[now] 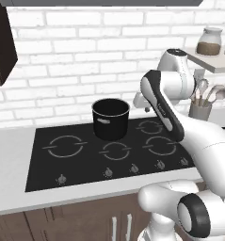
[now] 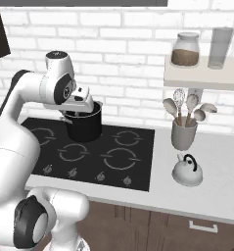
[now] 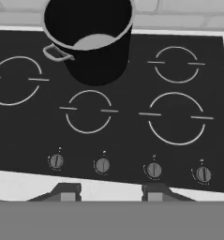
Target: Pick the kettle from the counter and place it on a stove burner. Then turn the burner on.
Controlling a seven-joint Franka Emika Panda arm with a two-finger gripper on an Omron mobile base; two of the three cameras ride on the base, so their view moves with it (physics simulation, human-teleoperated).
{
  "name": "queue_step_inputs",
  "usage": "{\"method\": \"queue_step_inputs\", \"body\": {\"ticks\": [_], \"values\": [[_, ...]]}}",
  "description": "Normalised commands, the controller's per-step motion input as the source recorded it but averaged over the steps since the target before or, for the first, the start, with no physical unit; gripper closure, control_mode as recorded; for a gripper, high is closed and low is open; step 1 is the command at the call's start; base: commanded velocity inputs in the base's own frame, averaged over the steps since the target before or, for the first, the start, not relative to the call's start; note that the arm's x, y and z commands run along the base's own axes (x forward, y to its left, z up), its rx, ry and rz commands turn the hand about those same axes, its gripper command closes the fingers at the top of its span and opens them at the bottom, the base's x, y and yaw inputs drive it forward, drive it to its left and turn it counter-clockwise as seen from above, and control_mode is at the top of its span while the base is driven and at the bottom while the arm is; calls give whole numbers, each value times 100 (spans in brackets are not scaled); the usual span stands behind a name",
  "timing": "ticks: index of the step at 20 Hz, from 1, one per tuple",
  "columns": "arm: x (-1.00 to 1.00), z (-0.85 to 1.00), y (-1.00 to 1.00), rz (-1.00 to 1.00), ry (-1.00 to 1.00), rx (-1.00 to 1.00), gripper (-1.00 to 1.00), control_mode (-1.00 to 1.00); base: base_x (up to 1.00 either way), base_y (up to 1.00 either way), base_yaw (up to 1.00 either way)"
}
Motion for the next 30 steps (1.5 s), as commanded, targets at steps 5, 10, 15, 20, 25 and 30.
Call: {"method": "queue_step_inputs", "body": {"ticks": [5, 10, 15, 20, 25, 30], "values": [[-30, -3, 4, -2, 1, 0, -100, -100, 0, 0, 0], [-77, -13, -6, -24, 0, 4, -100, -100, 0, 0, 0], [-70, -26, -72, -52, 2, 9, -100, -100, 0, 0, 0], [-8, -29, -100, -44, 6, 12, -100, -100, 0, 0, 0], [32, -44, -95, -45, 2, 4, -100, -100, 0, 0, 0], [58, -62, -84, -56, 6, 5, -100, -100, 0, 0, 0]]}}
